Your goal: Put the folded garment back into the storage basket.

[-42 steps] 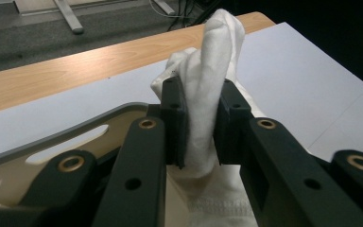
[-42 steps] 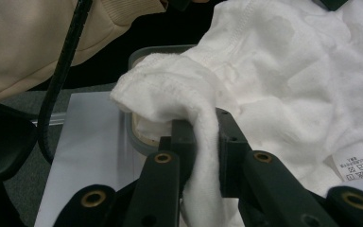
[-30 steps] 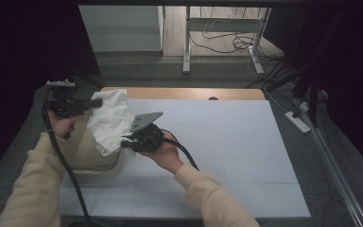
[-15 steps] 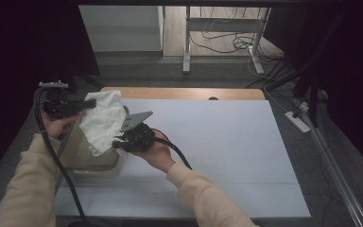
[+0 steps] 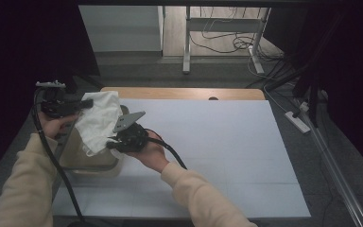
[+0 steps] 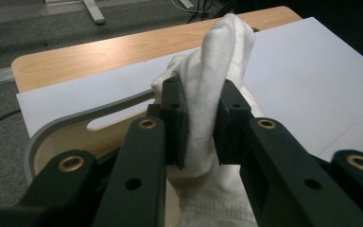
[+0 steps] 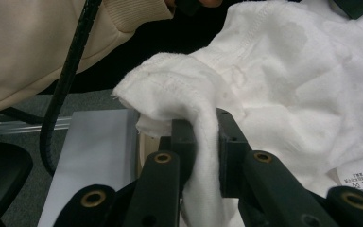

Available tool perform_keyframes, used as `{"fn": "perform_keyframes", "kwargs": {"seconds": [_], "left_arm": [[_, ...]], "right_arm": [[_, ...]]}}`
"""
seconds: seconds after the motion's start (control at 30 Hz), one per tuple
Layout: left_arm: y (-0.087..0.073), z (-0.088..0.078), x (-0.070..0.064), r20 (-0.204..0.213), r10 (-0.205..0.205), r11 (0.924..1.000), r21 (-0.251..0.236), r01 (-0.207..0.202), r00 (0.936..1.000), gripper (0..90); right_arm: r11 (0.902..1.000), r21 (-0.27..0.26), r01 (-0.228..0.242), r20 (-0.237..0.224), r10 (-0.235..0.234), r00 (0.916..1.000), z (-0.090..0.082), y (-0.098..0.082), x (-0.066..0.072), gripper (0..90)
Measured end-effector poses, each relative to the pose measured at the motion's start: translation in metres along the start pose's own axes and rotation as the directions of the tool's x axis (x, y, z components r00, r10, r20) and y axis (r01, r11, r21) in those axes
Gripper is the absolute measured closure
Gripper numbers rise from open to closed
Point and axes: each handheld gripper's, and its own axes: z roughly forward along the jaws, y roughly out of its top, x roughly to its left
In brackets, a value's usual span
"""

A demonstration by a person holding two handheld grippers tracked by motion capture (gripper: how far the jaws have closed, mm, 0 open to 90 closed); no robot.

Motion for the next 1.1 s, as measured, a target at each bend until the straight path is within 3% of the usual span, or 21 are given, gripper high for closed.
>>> {"fn": "perform_keyframes", "kwargs": {"seconds": [0.7,1.1], "left_arm": [[-0.007,0.004,0.018,-0.018,-0.006,0.9994,0.035,0.006,0.9998,75.5],[-0.013,0.021,0.025,-0.024,-0.004,0.9967,0.081,0.006,0.9997,75.4]], "right_arm": [[0.9996,0.028,0.004,-0.021,-0.003,0.9998,0.030,0.008,0.001,80.2],[0.9988,0.047,-0.017,-0.039,0.019,0.9991,0.044,0.001,-0.003,80.2]]}}
